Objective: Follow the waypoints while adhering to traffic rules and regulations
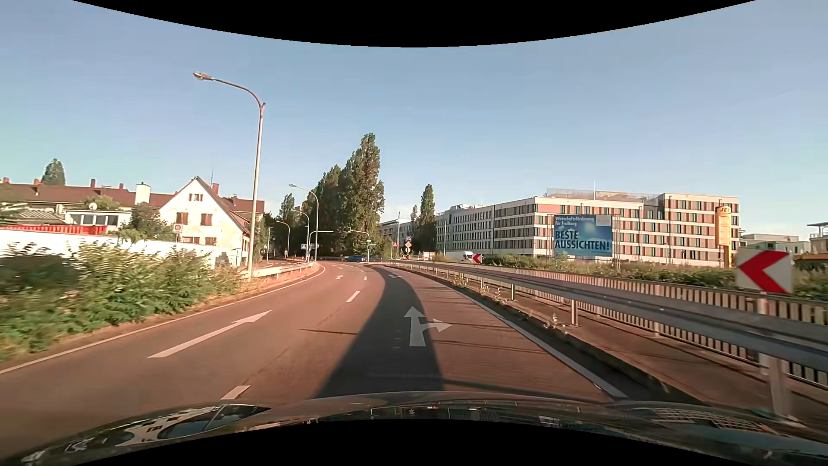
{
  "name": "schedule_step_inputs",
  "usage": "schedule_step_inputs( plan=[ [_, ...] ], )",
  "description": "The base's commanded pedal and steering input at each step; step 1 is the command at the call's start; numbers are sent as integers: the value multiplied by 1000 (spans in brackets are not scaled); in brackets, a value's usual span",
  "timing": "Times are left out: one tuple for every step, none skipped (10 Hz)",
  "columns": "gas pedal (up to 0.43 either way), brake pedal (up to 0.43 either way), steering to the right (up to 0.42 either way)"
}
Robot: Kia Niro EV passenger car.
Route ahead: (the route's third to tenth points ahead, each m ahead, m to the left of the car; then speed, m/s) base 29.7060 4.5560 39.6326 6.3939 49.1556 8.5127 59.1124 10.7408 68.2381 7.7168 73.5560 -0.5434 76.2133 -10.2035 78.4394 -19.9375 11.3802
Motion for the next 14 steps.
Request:
schedule_step_inputs(
  plan=[
    [0, 0, -21],
    [0, 0, -21],
    [0, 0, -21],
    [0, 0, -21],
    [0, 0, -21],
    [0, 0, -21],
    [0, 0, -23],
    [0, 0, -25],
    [0, 0, -25],
    [0, 0, -25],
    [0, 0, -25],
    [0, 0, -26],
    [0, 0, -25],
    [0, 0, -25]
  ],
)
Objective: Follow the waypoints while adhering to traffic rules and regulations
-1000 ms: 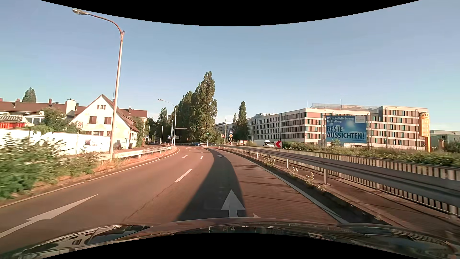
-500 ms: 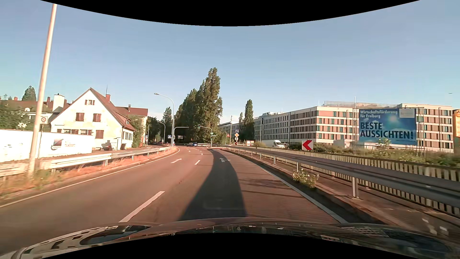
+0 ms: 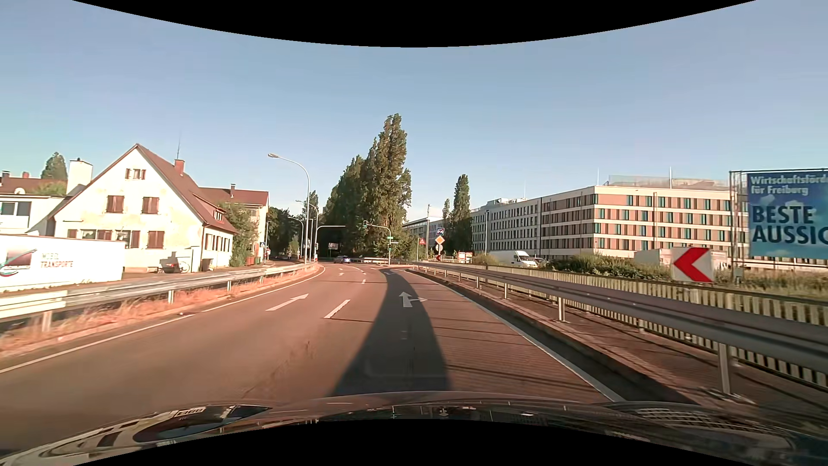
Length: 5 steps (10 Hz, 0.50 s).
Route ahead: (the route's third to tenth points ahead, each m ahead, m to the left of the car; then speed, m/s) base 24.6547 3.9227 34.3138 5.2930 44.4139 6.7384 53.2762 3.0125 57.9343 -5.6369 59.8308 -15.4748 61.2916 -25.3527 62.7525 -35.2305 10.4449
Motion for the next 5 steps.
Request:
schedule_step_inputs(
  plan=[
    [0, 0, -25],
    [0, 0, -25],
    [0, 0, -25],
    [0, 0, -25],
    [0, 0, -25]
  ],
)
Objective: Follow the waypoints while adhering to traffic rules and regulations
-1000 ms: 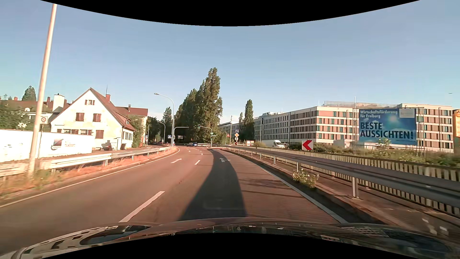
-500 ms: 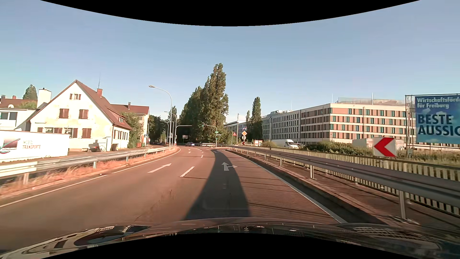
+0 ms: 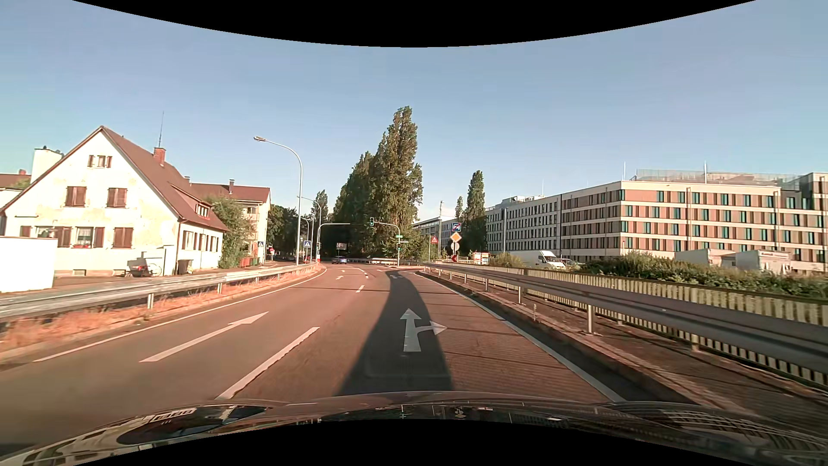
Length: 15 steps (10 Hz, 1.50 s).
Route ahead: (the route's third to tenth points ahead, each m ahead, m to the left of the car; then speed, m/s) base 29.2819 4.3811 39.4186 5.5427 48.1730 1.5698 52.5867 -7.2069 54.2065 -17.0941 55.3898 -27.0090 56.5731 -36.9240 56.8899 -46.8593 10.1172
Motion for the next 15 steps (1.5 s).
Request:
schedule_step_inputs(
  plan=[
    [0, 0, -25],
    [0, 0, -24],
    [20, 0, -24],
    [20, 0, -24],
    [20, 0, -24],
    [20, 0, -24],
    [20, 0, -24],
    [20, 0, -24],
    [8, 0, -24],
    [0, 0, -24],
    [0, 0, -24],
    [0, 0, -23],
    [0, 0, -22],
    [0, 0, -21],
    [0, 0, -21]
  ],
)
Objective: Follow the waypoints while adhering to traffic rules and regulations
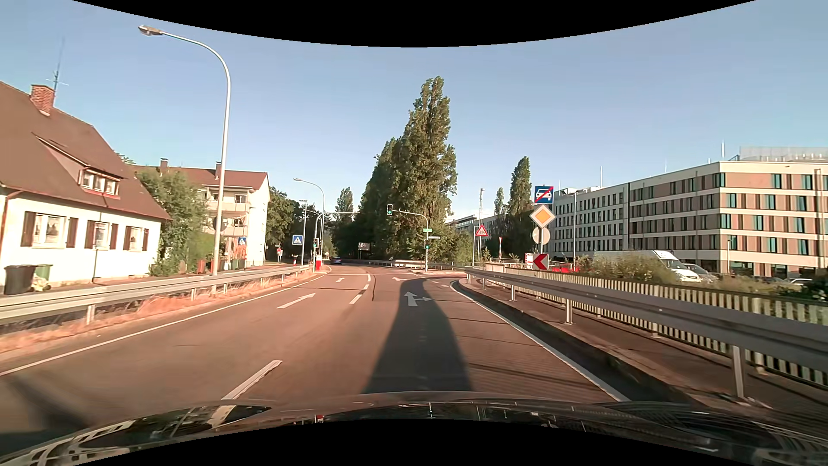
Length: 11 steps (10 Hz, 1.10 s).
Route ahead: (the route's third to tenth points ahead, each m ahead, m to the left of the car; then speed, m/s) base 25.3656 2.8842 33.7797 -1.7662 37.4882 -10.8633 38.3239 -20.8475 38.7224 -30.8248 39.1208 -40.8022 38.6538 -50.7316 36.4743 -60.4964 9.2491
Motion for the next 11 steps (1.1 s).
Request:
schedule_step_inputs(
  plan=[
    [0, 0, -21],
    [0, 0, -21],
    [0, 0, -21],
    [0, 0, -21],
    [0, 0, -20],
    [0, 0, -21],
    [0, 0, -21],
    [0, 0, -20],
    [0, 0, -20],
    [0, 0, -18],
    [0, 0, -16]
  ],
)
